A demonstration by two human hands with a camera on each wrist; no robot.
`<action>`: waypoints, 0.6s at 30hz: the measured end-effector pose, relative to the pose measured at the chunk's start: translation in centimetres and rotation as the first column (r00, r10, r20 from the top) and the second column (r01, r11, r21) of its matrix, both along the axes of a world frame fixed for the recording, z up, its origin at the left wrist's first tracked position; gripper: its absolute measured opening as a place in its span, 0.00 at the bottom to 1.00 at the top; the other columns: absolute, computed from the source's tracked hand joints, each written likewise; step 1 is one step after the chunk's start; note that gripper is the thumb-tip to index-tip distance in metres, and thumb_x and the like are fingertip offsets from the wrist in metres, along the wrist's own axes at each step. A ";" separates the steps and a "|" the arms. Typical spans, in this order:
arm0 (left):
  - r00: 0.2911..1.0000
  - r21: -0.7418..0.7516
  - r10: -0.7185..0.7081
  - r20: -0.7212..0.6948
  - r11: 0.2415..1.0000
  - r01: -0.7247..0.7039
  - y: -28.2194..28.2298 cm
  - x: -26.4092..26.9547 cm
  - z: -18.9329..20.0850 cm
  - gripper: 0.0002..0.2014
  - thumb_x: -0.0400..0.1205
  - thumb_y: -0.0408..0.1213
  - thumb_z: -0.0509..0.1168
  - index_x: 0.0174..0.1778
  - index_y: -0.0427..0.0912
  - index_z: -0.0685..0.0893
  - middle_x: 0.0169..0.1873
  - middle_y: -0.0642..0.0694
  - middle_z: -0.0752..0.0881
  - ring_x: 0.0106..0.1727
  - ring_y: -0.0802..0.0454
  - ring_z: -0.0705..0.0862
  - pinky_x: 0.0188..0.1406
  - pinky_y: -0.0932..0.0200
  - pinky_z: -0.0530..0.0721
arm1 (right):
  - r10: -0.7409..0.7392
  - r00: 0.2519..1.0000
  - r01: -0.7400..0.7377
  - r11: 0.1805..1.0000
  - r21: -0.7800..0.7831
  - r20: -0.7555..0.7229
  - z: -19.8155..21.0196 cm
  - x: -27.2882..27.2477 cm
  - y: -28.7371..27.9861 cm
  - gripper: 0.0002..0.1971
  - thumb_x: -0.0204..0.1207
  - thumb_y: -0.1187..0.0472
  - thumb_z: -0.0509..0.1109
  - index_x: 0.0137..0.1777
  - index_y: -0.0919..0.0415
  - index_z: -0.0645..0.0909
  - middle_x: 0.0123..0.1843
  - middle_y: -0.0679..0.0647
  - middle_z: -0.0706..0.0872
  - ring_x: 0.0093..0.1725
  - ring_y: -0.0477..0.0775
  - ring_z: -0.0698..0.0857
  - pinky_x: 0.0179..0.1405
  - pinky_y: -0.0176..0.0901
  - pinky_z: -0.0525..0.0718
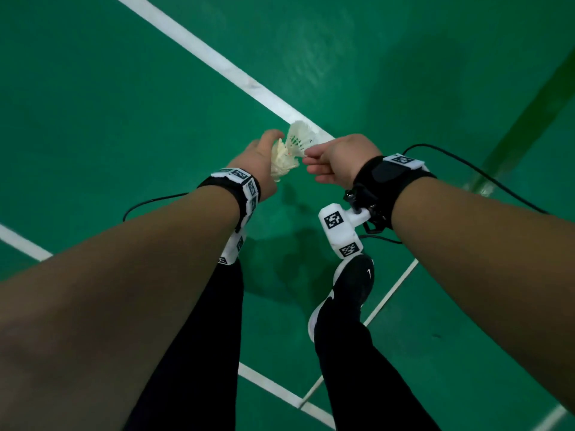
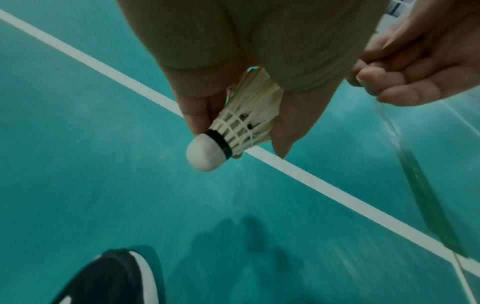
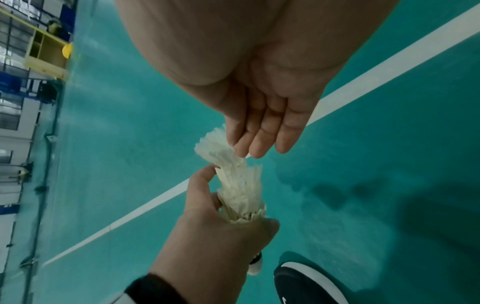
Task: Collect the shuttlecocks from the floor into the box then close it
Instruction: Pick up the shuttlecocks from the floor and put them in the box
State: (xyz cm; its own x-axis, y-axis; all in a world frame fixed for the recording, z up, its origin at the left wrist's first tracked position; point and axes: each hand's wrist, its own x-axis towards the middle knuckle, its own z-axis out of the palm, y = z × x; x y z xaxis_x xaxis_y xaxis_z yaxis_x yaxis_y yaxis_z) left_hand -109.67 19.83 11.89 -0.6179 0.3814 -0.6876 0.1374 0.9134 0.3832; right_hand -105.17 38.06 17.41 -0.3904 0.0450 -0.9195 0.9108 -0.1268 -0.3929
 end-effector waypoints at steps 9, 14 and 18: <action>0.998 0.056 -0.003 -0.057 0.998 0.006 -6.5 -2.4 7.1 0.48 0.73 0.21 0.69 0.82 0.66 0.58 0.75 0.45 0.77 0.38 0.53 0.84 0.30 0.60 0.79 | 0.193 0.980 -0.199 0.968 0.152 0.053 5.6 -3.7 -4.8 0.17 0.86 0.51 0.67 0.41 0.62 0.84 0.40 0.58 0.91 0.35 0.56 0.84 0.52 0.49 0.87; 0.997 0.131 0.014 -0.072 0.991 -0.004 -9.0 -0.7 9.5 0.47 0.74 0.24 0.71 0.81 0.67 0.59 0.74 0.47 0.78 0.49 0.43 0.87 0.47 0.50 0.88 | 0.378 0.925 -0.371 0.884 0.285 0.032 7.3 -3.6 -7.6 0.26 0.78 0.37 0.71 0.40 0.63 0.87 0.37 0.58 0.93 0.33 0.57 0.88 0.46 0.50 0.91; 0.998 0.128 0.024 -0.066 0.992 -0.015 -11.2 1.0 11.6 0.48 0.74 0.24 0.71 0.82 0.66 0.59 0.75 0.47 0.77 0.51 0.45 0.86 0.50 0.50 0.88 | 0.612 0.790 -0.581 0.732 0.356 0.029 9.2 -3.4 -9.7 0.22 0.80 0.43 0.71 0.45 0.63 0.90 0.39 0.53 0.96 0.45 0.56 0.96 0.53 0.52 0.96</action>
State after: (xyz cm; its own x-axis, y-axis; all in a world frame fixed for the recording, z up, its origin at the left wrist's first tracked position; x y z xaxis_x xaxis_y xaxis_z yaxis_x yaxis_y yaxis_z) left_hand -108.63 8.62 23.46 -0.6691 0.4504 -0.5912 0.1491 0.8606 0.4870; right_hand -108.55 28.36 26.64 -0.5154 0.0677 -0.8543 0.7159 0.5819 -0.3858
